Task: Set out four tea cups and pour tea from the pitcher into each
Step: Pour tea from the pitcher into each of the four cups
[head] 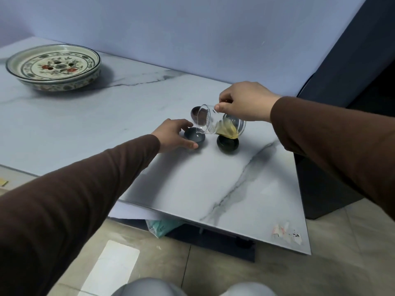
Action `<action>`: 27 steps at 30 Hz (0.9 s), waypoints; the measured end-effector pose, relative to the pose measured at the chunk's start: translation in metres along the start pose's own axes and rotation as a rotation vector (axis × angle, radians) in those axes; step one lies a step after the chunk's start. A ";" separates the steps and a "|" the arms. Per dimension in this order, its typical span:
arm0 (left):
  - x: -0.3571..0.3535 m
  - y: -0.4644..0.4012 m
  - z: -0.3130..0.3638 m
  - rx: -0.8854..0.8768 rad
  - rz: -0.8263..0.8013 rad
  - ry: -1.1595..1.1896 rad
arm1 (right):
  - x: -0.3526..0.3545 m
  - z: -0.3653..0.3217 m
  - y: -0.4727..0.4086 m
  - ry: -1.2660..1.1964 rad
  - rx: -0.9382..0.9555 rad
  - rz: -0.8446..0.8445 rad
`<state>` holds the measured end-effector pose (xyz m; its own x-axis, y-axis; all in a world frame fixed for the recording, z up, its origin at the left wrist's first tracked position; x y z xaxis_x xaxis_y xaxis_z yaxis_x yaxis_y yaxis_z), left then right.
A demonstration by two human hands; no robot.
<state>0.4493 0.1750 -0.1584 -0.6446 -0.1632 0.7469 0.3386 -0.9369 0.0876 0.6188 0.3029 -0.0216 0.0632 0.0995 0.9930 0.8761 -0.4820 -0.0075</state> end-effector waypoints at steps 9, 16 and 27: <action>-0.004 -0.002 -0.001 -0.001 0.025 0.038 | 0.006 -0.019 -0.004 0.178 0.090 0.003; -0.001 -0.002 0.002 0.006 0.024 0.001 | 0.013 -0.029 -0.007 0.240 0.105 -0.009; 0.001 -0.003 0.004 0.016 0.007 -0.040 | 0.023 -0.030 -0.011 0.283 0.139 0.002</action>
<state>0.4510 0.1789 -0.1553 -0.6143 -0.1570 0.7733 0.3541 -0.9307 0.0924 0.5959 0.2841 0.0046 -0.0537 -0.1570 0.9861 0.9342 -0.3566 -0.0059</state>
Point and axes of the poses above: each hand's wrist, its own y-axis away from the middle knuckle, its own x-axis out of the back of the hand, z = x × y, the point moved 1 cm from there along -y, towards the middle knuckle, and after that the axes turned 6 degrees about -y, right-handed, at the moved point
